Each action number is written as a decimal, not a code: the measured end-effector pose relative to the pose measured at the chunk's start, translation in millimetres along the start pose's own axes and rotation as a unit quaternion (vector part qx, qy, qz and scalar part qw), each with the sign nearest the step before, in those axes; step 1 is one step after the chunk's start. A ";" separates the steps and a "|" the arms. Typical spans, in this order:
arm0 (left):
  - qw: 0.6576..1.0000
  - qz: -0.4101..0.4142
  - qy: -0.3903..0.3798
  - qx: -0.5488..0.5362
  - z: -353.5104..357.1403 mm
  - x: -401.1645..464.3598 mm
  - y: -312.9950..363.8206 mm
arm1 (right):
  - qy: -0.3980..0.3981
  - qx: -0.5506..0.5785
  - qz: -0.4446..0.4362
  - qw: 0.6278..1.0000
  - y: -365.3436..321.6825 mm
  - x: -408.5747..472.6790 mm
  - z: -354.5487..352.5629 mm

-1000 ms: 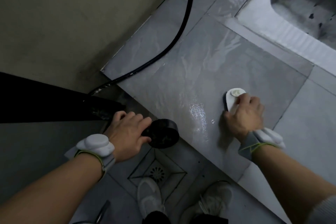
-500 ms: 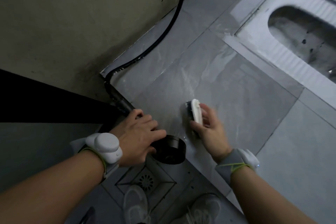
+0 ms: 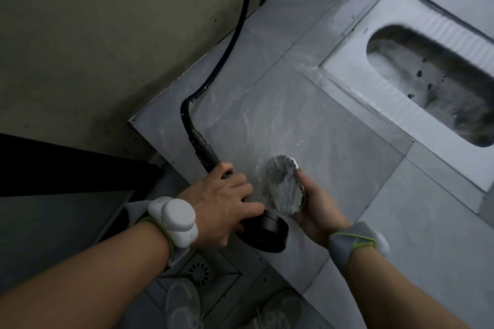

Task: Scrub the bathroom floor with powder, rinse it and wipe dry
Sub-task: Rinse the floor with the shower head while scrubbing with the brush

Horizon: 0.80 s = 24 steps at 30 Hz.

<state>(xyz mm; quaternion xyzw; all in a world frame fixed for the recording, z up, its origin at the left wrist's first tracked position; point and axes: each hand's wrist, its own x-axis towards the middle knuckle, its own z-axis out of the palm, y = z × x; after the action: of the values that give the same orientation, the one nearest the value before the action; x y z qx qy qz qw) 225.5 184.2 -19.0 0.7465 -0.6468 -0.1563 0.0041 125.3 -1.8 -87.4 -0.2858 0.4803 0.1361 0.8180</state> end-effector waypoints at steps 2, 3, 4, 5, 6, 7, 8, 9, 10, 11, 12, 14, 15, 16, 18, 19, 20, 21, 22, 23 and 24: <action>1.000 0.013 -0.019 0.007 4.3 6.0 5.9 | -0.009 0.006 -0.012 1.000 -3.9 1.7 -2.1; 1.000 0.017 -0.021 0.009 6.3 7.9 8.4 | -0.008 0.004 -0.019 1.000 -4.6 2.8 -3.3; 1.000 0.015 -0.018 0.011 7.0 9.8 10.0 | -0.012 -0.001 -0.025 1.000 -4.5 3.2 -5.2; 1.000 0.009 -0.007 0.011 6.8 12.9 11.3 | -0.017 -0.007 -0.026 0.999 -4.3 3.6 -10.1; 1.000 -0.003 0.006 0.008 4.4 15.5 11.2 | -0.024 -0.014 -0.026 0.999 -4.4 2.8 -13.3; 1.000 -0.017 0.018 0.003 2.4 16.5 9.3 | -0.030 -0.022 -0.026 0.999 -3.4 2.1 -15.7; 0.999 -0.030 0.023 0.000 -1.0 18.7 8.1 | -0.037 -0.031 -0.026 0.999 -4.2 -0.2 -18.6; 0.999 -0.036 0.023 0.001 -3.8 21.1 7.1 | -0.039 -0.040 -0.028 0.998 -4.9 -1.8 -21.7; 0.999 -0.033 0.020 0.004 -6.0 23.9 7.3 | -0.040 -0.048 -0.030 0.998 -6.4 -4.2 -24.1; 1.000 -0.023 0.019 0.007 -7.5 26.6 8.6 | -0.038 -0.051 -0.031 0.997 -7.4 -5.5 -26.8; 1.000 -0.011 0.016 0.008 -8.4 29.5 11.0 | -0.036 -0.053 -0.035 0.997 -8.5 -6.9 -29.0; 1.000 0.013 0.013 0.006 -7.7 34.6 18.0 | -0.033 -0.045 -0.049 0.997 -11.8 -10.0 -29.0; 1.000 0.026 0.009 0.009 -6.6 37.9 21.3 | -0.028 -0.035 -0.058 0.997 -13.8 -11.0 -28.0; 0.999 0.041 0.003 0.014 -5.6 41.2 23.6 | -0.025 -0.024 -0.069 0.997 -15.2 -11.3 -27.3; 0.998 0.056 -0.005 0.018 -3.1 49.0 23.1 | 0.000 0.003 -0.086 0.996 -16.2 -11.5 -27.1; 0.999 0.042 0.004 0.015 -3.6 50.3 20.7 | 0.013 0.009 -0.086 0.996 -16.6 -11.0 -24.1; 1.000 0.025 0.015 0.008 -3.4 52.4 17.7 | 0.017 0.019 -0.089 0.996 -16.0 -11.9 -22.6; 1.000 0.010 0.021 -0.002 -4.4 54.6 13.6 | 0.018 0.029 -0.096 0.995 -14.8 -11.3 -22.2; 1.000 0.001 0.018 -0.013 -6.5 56.2 10.3 | 0.018 0.037 -0.104 0.994 -11.8 -11.5 -22.5; 1.000 0.001 0.006 -0.019 -9.1 57.8 6.7 | 0.015 0.039 -0.109 0.993 -9.8 -12.2 -21.9; 1.000 0.015 -0.015 -0.019 -11.6 58.0 4.9 | 0.016 0.040 -0.110 0.993 -6.7 -13.9 -21.2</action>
<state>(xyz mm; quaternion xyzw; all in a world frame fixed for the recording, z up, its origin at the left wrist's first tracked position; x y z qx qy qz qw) 230.1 125.0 -20.2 0.7340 -0.6548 -0.1799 0.0112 106.7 -19.1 -81.0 -0.3058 0.4643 0.0212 0.8309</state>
